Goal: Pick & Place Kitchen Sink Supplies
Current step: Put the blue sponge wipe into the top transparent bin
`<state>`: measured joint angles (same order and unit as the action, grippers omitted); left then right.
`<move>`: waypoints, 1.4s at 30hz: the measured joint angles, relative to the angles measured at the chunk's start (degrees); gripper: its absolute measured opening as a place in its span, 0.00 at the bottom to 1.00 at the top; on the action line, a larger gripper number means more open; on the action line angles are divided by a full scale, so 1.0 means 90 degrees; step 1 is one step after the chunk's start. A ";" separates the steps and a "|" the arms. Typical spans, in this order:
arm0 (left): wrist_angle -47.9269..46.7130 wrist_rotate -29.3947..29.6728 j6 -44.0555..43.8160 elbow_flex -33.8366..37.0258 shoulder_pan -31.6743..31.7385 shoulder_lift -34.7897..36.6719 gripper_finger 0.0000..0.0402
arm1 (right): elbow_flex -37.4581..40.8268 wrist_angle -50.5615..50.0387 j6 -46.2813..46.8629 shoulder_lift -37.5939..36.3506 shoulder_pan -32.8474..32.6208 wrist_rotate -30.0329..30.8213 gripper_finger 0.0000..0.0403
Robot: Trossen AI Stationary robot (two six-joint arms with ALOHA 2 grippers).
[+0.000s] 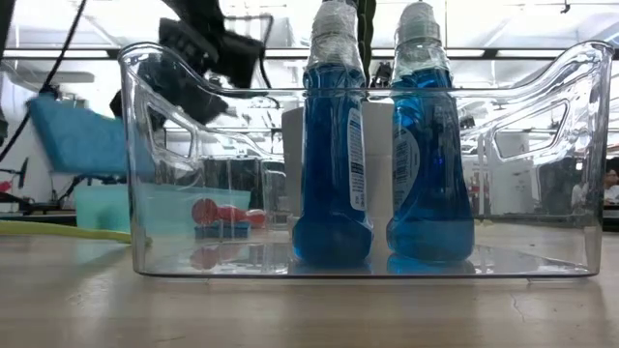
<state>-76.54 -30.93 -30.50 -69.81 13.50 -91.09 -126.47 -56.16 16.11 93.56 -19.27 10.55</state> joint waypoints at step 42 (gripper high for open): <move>0.8436 0.4762 -0.0356 -0.0038 0.1053 0.3377 0.04 | -0.0059 0.0369 0.0589 -0.0892 0.2632 0.1064 0.11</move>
<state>-0.61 11.92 -33.71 -70.15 22.98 -60.70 -127.00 -52.83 21.41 85.53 4.42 20.12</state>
